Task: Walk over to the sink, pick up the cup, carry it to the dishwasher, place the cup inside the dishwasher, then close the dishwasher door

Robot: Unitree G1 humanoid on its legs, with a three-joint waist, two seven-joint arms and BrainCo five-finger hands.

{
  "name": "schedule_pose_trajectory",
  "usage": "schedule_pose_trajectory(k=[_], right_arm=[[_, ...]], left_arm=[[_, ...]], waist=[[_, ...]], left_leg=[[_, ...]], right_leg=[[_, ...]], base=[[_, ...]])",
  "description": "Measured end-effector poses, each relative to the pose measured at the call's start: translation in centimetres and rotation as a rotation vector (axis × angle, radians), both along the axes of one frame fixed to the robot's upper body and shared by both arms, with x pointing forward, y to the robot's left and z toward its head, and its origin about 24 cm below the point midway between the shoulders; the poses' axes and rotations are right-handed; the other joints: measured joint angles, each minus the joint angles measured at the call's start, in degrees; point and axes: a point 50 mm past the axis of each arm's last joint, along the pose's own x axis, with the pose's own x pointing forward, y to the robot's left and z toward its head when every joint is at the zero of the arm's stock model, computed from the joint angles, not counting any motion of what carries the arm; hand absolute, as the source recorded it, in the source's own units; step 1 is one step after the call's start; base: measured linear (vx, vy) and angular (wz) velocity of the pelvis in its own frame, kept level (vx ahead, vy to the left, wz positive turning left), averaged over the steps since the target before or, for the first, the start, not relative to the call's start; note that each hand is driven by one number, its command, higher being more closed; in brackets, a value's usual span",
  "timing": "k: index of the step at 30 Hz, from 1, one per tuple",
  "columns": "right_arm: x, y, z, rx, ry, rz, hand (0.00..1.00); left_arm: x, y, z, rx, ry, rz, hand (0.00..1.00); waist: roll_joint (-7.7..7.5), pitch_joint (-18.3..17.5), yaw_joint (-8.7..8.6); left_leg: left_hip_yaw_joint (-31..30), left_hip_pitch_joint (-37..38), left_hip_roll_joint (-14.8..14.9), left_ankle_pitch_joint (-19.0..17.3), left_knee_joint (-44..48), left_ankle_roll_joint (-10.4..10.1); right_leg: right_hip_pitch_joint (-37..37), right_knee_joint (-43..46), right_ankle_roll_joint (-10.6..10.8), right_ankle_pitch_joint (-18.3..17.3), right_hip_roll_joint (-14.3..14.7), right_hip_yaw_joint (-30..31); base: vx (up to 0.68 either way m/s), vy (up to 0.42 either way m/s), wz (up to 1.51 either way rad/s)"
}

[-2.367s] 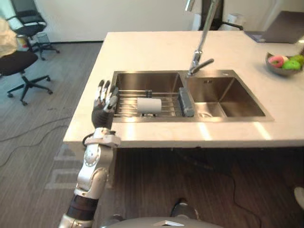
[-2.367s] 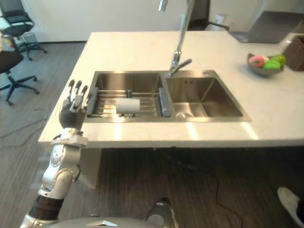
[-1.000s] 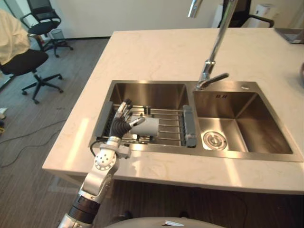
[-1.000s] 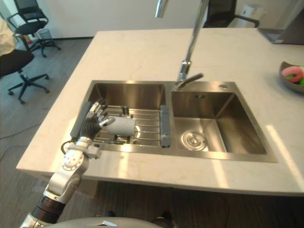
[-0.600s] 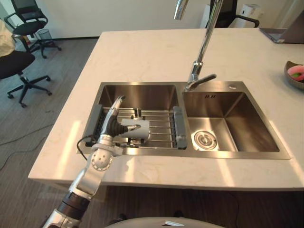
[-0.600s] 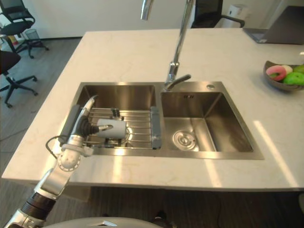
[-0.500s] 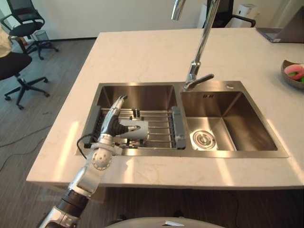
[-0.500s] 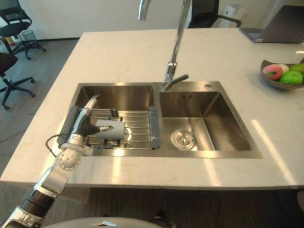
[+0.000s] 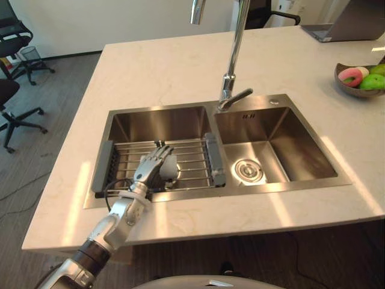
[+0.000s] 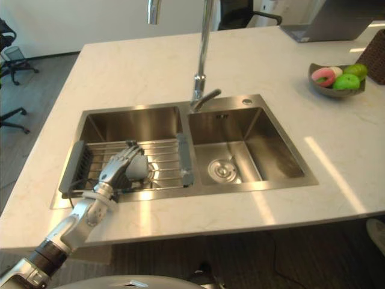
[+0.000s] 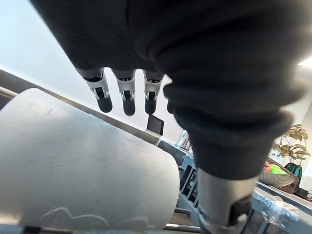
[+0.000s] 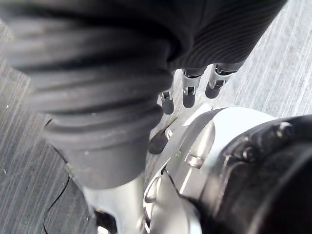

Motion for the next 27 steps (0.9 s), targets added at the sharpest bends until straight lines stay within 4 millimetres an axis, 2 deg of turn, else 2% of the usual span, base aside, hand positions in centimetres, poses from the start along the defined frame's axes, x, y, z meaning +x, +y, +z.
schedule_pose_trajectory(k=[8,14,27], right_arm=[[0.3,0.0,0.0,0.0,-0.003,-0.006,0.0],[0.4,-0.5,0.1,-0.013,-0.001,0.009,0.0],[0.4,-0.5,0.1,-0.013,0.002,0.025,0.0]], left_arm=[[0.3,0.9,-0.5,0.01,-0.035,0.085,0.0],[0.4,1.1,-1.1,0.043,-0.036,0.137,0.0],[1.2,1.9,-1.4,0.083,0.032,0.238,0.0]], waist=[[0.19,0.2,-0.48],[1.18,0.2,-0.58],[1.14,0.2,-0.52]], left_leg=[[-0.3,0.4,0.0,-0.5,0.1,-0.2],[-1.9,0.6,0.0,-0.6,0.0,-0.3],[-4.5,-0.1,0.5,-0.6,0.0,-0.4]], right_leg=[[0.0,0.0,-0.2,0.2,0.2,0.7],[-0.1,0.0,-0.3,0.1,0.4,1.1],[-0.6,0.0,-0.6,-0.2,1.5,1.2]], base=[[-0.03,0.001,-0.04],[-0.01,-0.001,-0.03],[0.0,0.0,0.0]])
